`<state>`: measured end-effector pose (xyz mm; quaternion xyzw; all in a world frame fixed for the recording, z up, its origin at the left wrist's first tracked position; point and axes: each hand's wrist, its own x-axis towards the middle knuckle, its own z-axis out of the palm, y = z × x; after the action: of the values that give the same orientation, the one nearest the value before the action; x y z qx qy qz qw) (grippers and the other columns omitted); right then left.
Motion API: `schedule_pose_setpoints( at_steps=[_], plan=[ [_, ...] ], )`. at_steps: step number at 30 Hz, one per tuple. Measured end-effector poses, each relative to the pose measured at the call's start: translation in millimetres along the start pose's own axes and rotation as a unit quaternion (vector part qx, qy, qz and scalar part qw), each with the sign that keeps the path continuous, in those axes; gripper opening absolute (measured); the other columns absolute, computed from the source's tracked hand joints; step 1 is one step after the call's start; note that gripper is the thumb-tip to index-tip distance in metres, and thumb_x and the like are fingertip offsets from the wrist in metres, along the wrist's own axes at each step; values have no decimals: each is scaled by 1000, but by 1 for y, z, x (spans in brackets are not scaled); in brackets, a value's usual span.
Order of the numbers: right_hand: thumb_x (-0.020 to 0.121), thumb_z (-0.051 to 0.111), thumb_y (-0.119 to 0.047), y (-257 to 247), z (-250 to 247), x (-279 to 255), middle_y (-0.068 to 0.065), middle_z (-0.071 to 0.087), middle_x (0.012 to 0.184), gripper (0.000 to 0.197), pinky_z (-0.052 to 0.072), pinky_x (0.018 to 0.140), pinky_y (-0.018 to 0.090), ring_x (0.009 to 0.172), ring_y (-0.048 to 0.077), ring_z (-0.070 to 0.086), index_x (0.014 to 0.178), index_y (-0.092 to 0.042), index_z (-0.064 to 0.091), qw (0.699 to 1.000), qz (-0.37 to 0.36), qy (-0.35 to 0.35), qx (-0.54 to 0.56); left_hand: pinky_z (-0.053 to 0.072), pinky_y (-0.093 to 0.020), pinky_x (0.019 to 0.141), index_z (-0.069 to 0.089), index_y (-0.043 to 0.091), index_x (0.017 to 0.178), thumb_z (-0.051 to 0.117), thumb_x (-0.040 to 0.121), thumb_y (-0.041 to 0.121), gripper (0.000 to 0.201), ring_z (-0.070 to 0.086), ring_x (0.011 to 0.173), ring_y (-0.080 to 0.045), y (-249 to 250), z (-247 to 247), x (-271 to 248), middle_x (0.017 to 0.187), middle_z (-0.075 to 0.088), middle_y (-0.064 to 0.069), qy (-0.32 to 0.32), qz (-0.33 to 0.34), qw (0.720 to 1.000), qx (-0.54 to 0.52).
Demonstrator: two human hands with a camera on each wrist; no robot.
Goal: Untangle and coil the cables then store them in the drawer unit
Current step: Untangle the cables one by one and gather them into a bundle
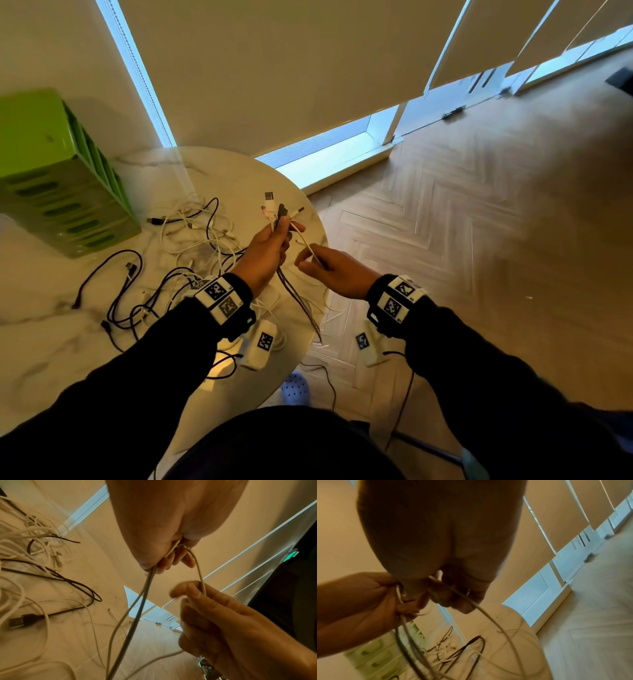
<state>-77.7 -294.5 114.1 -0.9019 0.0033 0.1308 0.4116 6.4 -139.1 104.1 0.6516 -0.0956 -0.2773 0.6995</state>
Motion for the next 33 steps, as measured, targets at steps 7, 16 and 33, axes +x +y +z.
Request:
schedule_pose_setpoints(
  at_steps=[7,16,33],
  plan=[
    [107,35,-42,60,-32,-7,0,63,99,40,40,81,32,97,25,62,112,-13,62,971,190,16,-140,27,-20,50,61,13,87,36,109,36,40,33,51,-5,6,-7,-3,61,42,8,51,-6,997,-65],
    [72,78,-63,9,-4,-4,2,8,168,122,15,124,45,153,23,13,160,-27,1,969,123,-187,-106,35,-23,53,35,20,88,33,109,31,24,34,53,-11,25,4,-18,58,33,5,-71,-22,977,-198],
    [105,34,-49,-53,43,22,-12,55,69,37,48,62,34,59,-1,53,91,-23,57,994,-33,61,80,44,-27,72,60,15,90,45,106,35,29,63,78,-14,50,-39,-18,65,56,6,32,-85,965,-247]
  ],
)
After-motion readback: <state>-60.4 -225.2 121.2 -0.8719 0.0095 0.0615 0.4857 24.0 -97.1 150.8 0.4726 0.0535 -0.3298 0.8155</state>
